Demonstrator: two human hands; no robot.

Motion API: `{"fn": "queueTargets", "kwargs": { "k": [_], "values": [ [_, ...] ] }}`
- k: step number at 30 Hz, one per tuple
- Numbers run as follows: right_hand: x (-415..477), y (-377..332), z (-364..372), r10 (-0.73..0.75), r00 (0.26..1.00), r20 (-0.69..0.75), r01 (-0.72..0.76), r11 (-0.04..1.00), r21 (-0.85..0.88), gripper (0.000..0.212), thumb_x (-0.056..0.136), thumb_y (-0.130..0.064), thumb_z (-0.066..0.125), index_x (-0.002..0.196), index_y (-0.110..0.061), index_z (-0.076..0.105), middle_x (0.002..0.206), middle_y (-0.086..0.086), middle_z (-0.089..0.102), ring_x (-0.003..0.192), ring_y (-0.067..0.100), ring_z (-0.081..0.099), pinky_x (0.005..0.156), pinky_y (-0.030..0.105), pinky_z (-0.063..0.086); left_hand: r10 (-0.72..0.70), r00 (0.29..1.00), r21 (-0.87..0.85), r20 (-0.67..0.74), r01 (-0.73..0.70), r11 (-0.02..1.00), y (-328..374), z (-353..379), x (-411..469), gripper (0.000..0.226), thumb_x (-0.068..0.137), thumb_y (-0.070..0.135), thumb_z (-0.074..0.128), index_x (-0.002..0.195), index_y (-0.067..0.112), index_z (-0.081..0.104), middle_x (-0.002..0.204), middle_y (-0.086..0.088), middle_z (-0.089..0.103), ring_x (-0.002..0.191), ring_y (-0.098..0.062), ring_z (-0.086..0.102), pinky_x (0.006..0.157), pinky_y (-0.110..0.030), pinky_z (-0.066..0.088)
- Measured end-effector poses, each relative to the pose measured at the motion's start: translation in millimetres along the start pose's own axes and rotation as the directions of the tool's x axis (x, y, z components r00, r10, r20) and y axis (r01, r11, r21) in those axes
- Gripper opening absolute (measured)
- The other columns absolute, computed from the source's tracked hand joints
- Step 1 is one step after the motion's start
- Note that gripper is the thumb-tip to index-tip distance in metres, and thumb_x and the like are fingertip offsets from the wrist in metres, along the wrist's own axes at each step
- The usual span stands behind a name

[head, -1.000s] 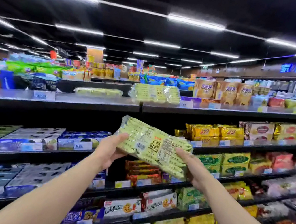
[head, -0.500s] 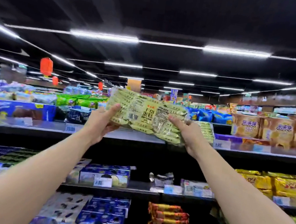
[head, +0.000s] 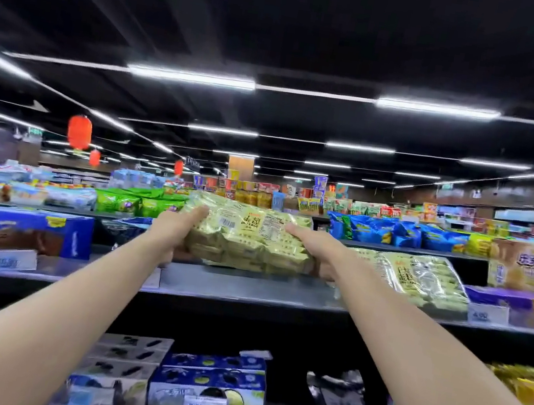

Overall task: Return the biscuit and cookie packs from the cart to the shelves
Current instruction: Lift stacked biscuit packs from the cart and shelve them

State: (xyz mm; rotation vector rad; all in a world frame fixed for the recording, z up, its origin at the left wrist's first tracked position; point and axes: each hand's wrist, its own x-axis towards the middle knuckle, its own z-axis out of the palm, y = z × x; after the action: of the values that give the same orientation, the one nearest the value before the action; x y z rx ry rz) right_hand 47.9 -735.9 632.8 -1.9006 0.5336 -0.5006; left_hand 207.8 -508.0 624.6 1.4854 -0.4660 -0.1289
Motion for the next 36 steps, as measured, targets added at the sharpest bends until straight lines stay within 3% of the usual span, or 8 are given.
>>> {"fn": "queueTargets", "kwargs": {
  "k": [6,12,15,18,20,22,31,36],
  "values": [
    [42.0,-2.5,13.6,0.055,0.997,-0.053,-0.063,0.986,-0.155,0.055,0.106,-0.037,0.046,0.150,-0.005,0.039,0.158,0.019,0.035,0.141,0.034,0.039,0.112,0.046,0.035,-0.156,0.976,0.373,0.154,0.088,0.923,-26.7,4.7,34.2,0.060,0.087,0.061,0.067,0.113,0.007,0.064,0.100,-0.013,0.075,0.083,-0.032,0.071,0.078,-0.043,0.056],
    [63.0,11.9,13.4,0.071,0.990,-0.123,-0.081,0.994,-0.079,0.078,0.099,-0.049,0.056,0.157,-0.008,0.025,0.163,0.016,0.027,0.147,0.037,0.031,0.116,0.049,0.030,-0.130,0.971,0.541,0.201,0.001,0.841,-30.9,9.1,63.3,0.070,0.084,0.069,0.064,0.114,0.006,0.063,0.127,-0.012,0.064,0.093,-0.018,0.064,0.070,-0.031,0.049],
    [64.4,19.0,14.4,0.014,0.987,-0.160,-0.025,0.997,-0.068,0.083,0.097,-0.053,0.057,0.157,-0.005,0.026,0.162,0.015,0.030,0.145,0.036,0.035,0.114,0.048,0.034,-0.133,0.970,0.526,0.206,0.005,0.851,-33.7,8.6,67.6,0.084,0.081,0.068,0.068,0.132,0.002,0.056,0.134,-0.015,0.060,0.121,-0.033,0.060,0.099,-0.043,0.050],
    [55.3,20.8,13.1,-0.063,0.980,-0.187,0.038,0.990,-0.133,0.086,0.096,-0.055,0.058,0.155,-0.001,0.025,0.153,0.016,0.042,0.120,0.026,0.057,0.089,0.034,0.050,-0.108,0.973,0.536,0.205,-0.019,0.844,-30.5,3.1,62.4,0.086,0.077,0.064,0.075,0.133,0.002,0.057,0.090,-0.015,0.071,0.074,-0.025,0.069,0.068,-0.033,0.057],
    [45.8,20.4,10.3,-0.093,0.981,-0.172,0.053,0.973,-0.225,0.081,0.096,-0.055,0.058,0.148,0.003,0.036,0.139,0.016,0.053,0.096,0.013,0.059,0.065,0.021,0.048,-0.063,0.979,0.550,0.194,-0.055,0.834,-26.8,-0.7,54.9,0.076,0.076,0.053,0.081,0.127,0.001,0.056,0.063,-0.002,0.058,0.044,-0.011,0.050,0.044,-0.022,0.042],
    [38.3,22.0,7.5,-0.118,0.982,-0.150,0.061,0.938,-0.340,0.065,0.095,-0.053,0.060,0.124,0.005,0.054,0.124,0.018,0.062,0.088,0.014,0.060,0.067,0.027,0.054,-0.019,0.981,0.571,0.194,-0.097,0.815,-23.6,-3.1,43.8,0.078,0.079,0.042,0.083,0.134,-0.001,0.049,0.068,0.000,0.056,0.044,-0.008,0.047,0.035,-0.018,0.036],
    [7.0,28.2,16.8,-0.210,0.958,-0.196,0.038,0.770,-0.637,0.045,0.095,-0.048,0.062,0.081,-0.006,0.056,0.070,0.004,0.055,0.065,0.017,0.053,0.080,0.036,0.057,-0.102,0.982,0.843,0.159,-0.082,0.532,-14.0,-0.3,7.0,0.054,0.077,0.055,0.080,0.078,0.007,0.055,0.056,0.002,0.060,0.042,-0.009,0.051,0.037,-0.017,0.039],
    [-5.6,32.2,19.0,-0.276,0.931,-0.240,0.032,0.716,-0.698,0.044,0.096,-0.038,0.065,0.067,-0.010,0.047,0.064,0.003,0.050,0.051,0.014,0.046,0.048,0.025,0.041,0.005,0.989,0.917,0.150,-0.141,0.373,-12.8,13.2,-8.3,0.054,0.085,0.059,0.071,0.076,0.009,0.053,0.072,-0.004,0.062,0.060,-0.017,0.057,0.054,-0.026,0.045]
  ]
}}
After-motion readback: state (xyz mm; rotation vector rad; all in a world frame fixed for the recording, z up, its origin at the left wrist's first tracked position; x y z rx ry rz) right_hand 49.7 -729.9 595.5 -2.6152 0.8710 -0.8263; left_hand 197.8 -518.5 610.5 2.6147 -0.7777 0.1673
